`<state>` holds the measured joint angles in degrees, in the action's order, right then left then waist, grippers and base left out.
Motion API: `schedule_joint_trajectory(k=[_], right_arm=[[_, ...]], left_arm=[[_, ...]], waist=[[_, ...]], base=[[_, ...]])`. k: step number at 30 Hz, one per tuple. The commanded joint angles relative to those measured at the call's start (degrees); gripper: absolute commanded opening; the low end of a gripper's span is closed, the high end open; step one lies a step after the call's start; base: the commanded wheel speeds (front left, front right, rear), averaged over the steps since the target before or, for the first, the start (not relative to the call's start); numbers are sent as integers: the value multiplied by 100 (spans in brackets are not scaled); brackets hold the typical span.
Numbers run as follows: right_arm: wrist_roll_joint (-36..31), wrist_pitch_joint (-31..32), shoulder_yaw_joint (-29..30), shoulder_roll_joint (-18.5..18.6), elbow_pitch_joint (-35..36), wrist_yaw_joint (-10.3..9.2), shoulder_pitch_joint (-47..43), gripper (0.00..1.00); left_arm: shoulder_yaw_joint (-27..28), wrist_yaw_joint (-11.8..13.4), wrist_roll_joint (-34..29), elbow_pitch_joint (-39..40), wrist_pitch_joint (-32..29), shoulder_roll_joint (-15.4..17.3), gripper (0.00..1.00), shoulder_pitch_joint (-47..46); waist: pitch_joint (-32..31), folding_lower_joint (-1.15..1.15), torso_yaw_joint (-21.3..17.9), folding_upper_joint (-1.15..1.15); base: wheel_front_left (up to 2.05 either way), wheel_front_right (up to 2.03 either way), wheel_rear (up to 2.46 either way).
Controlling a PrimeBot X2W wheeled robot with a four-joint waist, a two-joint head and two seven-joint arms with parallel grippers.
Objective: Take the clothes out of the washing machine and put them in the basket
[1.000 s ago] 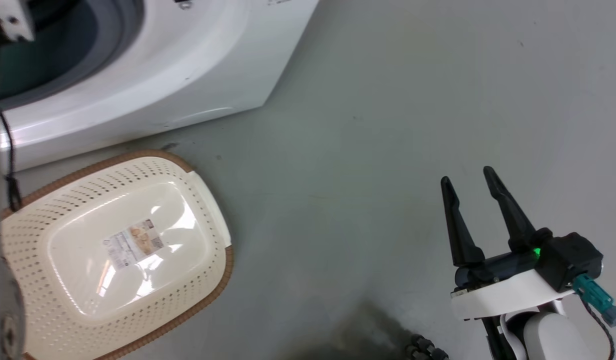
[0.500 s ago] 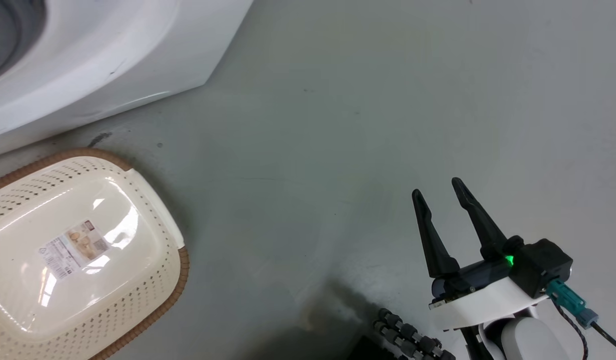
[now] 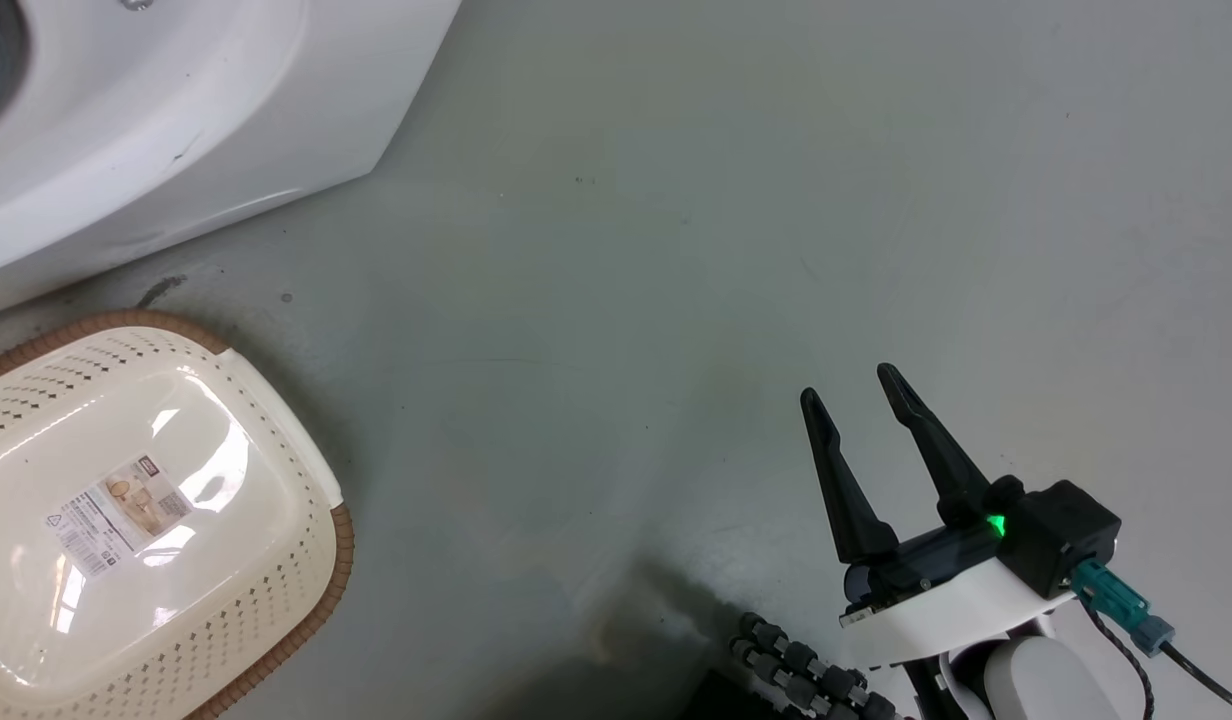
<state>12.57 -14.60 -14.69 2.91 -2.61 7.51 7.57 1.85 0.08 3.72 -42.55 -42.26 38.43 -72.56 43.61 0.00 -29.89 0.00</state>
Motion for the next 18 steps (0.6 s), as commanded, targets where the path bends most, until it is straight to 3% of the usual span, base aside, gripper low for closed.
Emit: schedule_joint_trajectory(k=[1, 9, 18], right_arm=[[32, -23, -13, -5, -23, -4, 100, 100], [-22, -32, 45, -3, -98, -4, 125, 100], [-232, 180, 273, -2, -142, -4, -80, 100]], left_arm=[[-12, -11, 28, 37, 302, 29, 0, 116], [-51, -96, 139, -218, 2196, -163, 0, 431], [-15, -149, 399, -1165, 4615, -693, 0, 1049]], waist=[[-52, 0, 10, 0], [-437, 0, 163, 0], [-1424, 0, 494, 0]], base=[[0, 0, 0], [0, 0, 0], [0, 0, 0]])
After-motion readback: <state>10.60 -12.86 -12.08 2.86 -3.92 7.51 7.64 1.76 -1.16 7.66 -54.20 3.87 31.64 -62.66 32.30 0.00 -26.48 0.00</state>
